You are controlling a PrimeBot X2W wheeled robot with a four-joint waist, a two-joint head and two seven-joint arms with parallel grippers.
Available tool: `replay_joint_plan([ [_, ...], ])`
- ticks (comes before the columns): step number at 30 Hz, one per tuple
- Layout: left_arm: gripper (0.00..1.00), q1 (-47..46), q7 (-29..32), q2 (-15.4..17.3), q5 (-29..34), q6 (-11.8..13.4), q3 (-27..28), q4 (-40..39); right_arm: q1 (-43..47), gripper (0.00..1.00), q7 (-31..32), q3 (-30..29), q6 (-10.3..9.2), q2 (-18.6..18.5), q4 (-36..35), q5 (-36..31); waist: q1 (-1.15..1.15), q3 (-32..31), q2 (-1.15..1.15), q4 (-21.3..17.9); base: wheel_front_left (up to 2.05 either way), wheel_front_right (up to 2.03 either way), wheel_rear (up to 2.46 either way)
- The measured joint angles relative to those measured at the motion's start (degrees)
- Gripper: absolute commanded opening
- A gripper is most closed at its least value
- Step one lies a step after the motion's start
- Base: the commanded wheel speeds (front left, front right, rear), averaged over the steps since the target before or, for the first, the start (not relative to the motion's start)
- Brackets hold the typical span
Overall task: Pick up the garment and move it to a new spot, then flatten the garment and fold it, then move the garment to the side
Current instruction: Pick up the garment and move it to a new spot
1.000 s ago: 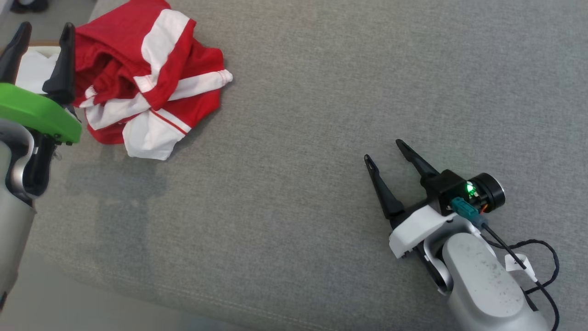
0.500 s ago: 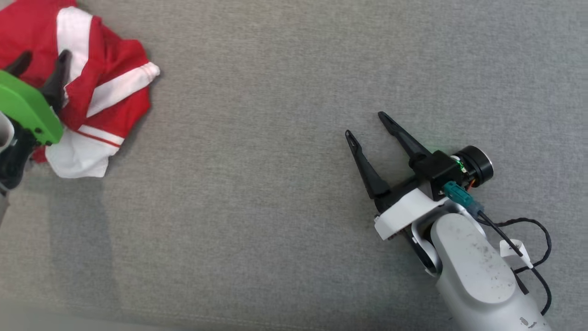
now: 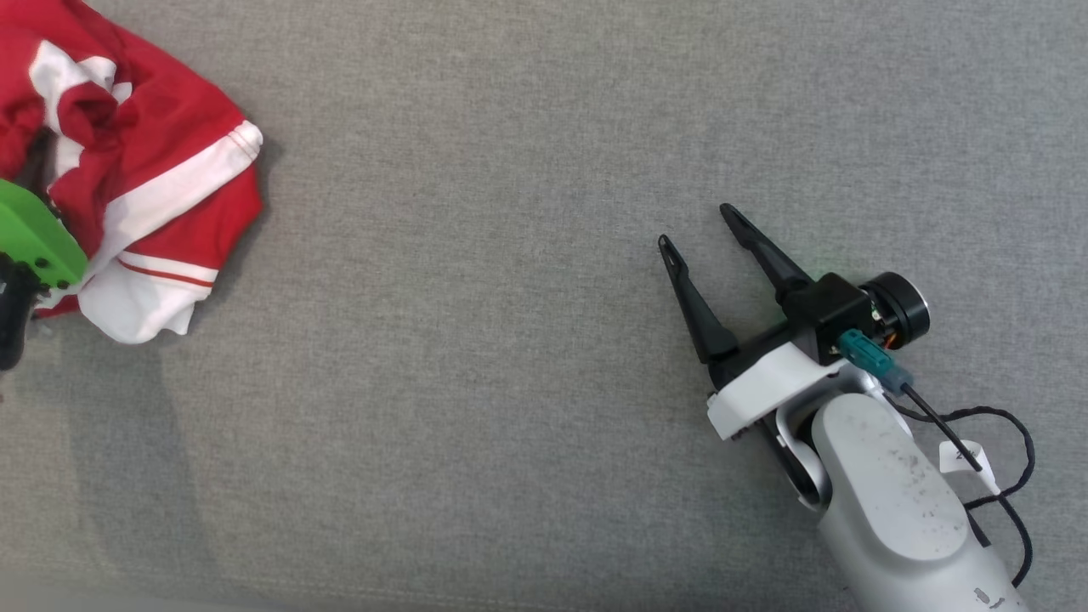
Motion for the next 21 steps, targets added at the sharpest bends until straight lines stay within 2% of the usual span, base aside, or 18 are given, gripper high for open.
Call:
replay_joint_plan([
  [6,0.00,-2.7,-9.5,0.2,2.4,0.0,0.4,-0.1,2.5,1.00,0.0,-0.2,0.00,-0.1,0.2,1.6,0.00,-3.1,0.00,0.1,0.00,0.00,0.00],
  [14,0.00,-5.0,-11.7,0.4,6.1,0.0,5.6,-8.0,6.6,1.00,0.0,-1.5,0.00,-0.1,-0.1,3.4,0.00,-8.5,0.00,-1.1,0.00,0.00,0.00],
  [17,0.00,-5.0,-11.8,-1.3,9.2,0.1,9.3,-13.4,8.0,1.00,0.0,-1.6,0.00,-0.1,-0.4,4.0,0.00,-10.6,0.00,-2.0,0.00,0.00,0.00],
  [21,0.00,-2.6,-11.8,-5.4,12.4,0.7,13.1,-21.3,9.6,1.00,0.0,-1.4,0.00,-0.1,-0.8,4.7,0.00,-12.8,0.00,-4.2,0.00,0.00,0.00],
])
